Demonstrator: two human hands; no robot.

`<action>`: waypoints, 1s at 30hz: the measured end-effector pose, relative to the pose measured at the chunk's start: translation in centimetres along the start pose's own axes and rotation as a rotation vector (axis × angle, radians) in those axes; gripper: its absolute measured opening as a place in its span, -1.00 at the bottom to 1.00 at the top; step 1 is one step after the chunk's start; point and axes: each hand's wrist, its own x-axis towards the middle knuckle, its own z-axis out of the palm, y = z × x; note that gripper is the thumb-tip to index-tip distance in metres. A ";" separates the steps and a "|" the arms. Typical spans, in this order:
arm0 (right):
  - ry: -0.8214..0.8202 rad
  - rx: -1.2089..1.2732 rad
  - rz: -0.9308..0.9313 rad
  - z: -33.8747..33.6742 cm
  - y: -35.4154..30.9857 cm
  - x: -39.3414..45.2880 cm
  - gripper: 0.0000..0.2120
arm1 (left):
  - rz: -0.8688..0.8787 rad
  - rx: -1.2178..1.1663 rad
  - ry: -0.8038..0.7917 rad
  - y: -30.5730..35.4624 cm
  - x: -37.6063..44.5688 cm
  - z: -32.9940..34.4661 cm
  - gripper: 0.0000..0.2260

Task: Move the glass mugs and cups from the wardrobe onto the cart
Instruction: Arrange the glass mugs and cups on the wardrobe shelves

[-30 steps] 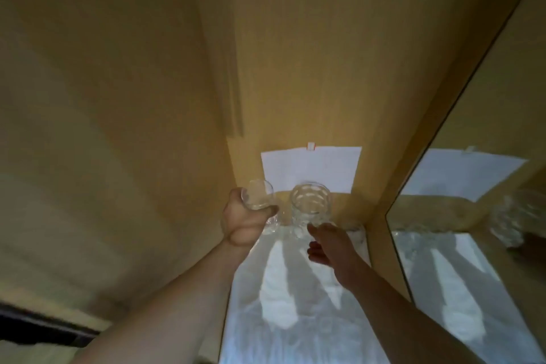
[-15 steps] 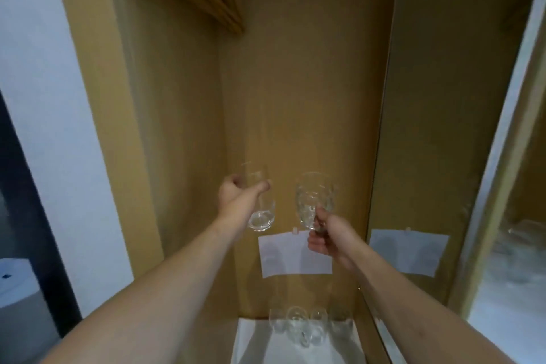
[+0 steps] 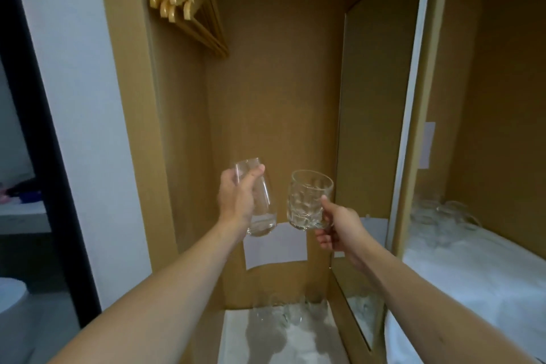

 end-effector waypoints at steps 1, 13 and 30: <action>0.009 0.001 -0.001 -0.5 0.0 -0.6 -0.61 | -0.018 -0.020 -0.002 -0.2 -0.8 0.5 -0.48; 0.125 0.064 -0.095 -13.0 1.9 -4.9 -0.63 | 0.007 -0.044 -0.139 -2.7 -7.2 11.5 -0.57; 0.267 -0.034 0.015 -37.5 3.5 -7.7 -0.53 | -0.073 -0.021 -0.317 -7.5 -17.5 34.0 -0.44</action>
